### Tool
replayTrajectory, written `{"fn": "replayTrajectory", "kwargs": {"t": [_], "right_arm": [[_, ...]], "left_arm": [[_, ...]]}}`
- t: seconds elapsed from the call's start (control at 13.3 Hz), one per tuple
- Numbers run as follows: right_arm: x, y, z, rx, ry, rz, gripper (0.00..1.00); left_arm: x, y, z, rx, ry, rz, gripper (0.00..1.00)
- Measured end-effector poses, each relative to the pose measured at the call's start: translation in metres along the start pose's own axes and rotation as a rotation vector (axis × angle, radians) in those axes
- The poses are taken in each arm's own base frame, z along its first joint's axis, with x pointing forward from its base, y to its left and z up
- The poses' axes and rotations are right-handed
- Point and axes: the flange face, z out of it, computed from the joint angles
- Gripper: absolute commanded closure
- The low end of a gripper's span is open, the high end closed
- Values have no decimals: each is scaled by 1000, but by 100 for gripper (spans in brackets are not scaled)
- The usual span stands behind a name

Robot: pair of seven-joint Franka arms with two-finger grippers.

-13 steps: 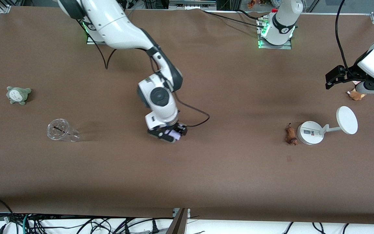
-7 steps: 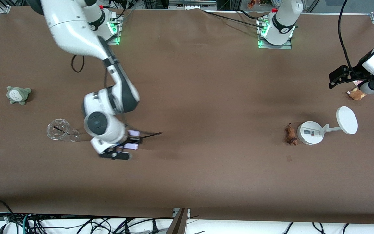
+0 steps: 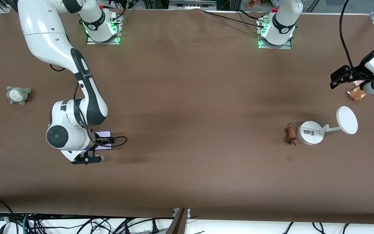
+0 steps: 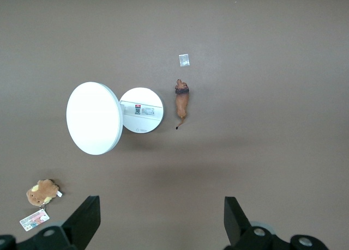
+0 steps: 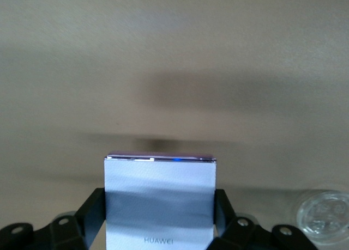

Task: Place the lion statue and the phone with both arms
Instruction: 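Carry the white phone with the right gripper toward the glass cup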

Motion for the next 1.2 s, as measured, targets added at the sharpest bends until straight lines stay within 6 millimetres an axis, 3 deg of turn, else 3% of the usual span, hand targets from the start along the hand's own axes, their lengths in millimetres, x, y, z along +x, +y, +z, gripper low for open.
{"fn": "replayTrajectory", "kwargs": {"t": [0.68, 0.75, 0.83, 0.98, 1.2], "right_arm": [[-11, 27, 25, -7, -54, -12, 46], [-12, 28, 27, -10, -58, -13, 38], [-13, 29, 29, -14, -63, -15, 21], [-15, 29, 33, -16, -71, -17, 1], [-16, 29, 34, -18, -73, -19, 0]], "left_arm": [[-1, -8, 1, 0, -4, -15, 0], [-1, -8, 1, 0, -4, -15, 0], [-1, -8, 1, 0, -4, -15, 0], [-1, -8, 1, 0, -4, -15, 0], [-1, -8, 1, 0, -4, -14, 0]]}}
